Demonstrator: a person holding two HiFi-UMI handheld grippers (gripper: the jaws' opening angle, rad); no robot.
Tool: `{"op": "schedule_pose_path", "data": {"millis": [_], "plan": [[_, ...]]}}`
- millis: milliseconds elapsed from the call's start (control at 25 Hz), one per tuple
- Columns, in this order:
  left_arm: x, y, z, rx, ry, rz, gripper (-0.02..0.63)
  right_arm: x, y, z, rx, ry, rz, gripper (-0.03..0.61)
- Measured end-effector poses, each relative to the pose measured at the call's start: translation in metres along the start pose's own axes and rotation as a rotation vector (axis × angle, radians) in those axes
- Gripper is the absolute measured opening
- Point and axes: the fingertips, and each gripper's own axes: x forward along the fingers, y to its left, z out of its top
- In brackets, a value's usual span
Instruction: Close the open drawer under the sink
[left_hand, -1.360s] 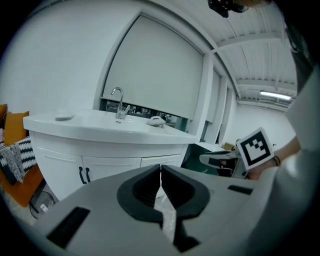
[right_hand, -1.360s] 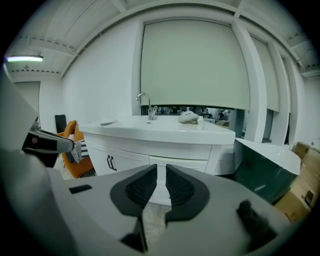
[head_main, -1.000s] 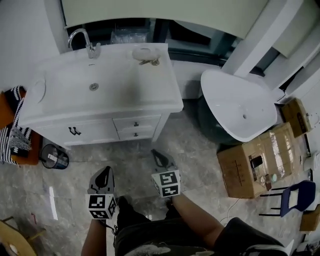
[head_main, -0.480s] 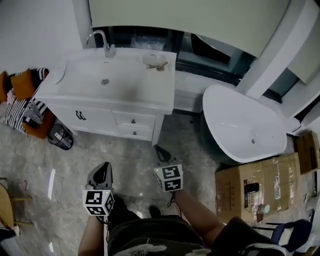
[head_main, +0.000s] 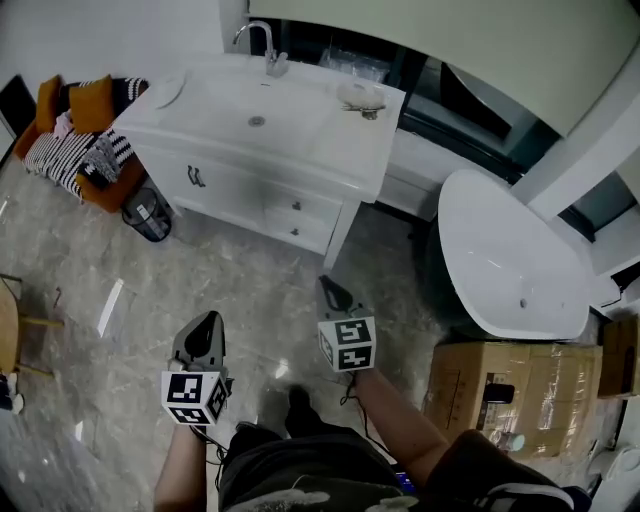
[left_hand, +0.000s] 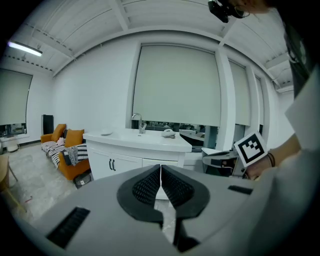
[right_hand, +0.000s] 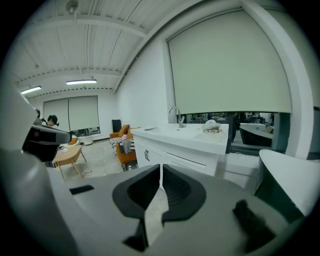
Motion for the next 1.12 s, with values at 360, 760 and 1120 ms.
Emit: {"op": "schedule_pose_path", "data": {"millis": [360, 760, 1120], "plan": [[-0.053, 0.005, -0.029, -0.052, -0.001, 0.047, 0.015, -0.023, 0.040, -0.006, 0.000, 0.002, 0.021, 0.034], [-0.158, -0.004, -0.053, -0.076, -0.047, 0.055, 0.015, -0.107, 0.118, -0.017, -0.071, -0.019, 0.037, 0.034], [-0.241, -0.018, -0.085, -0.102, -0.056, 0.058, 0.015, -0.195, 0.165, -0.035, -0.124, -0.029, 0.016, 0.034]]}}
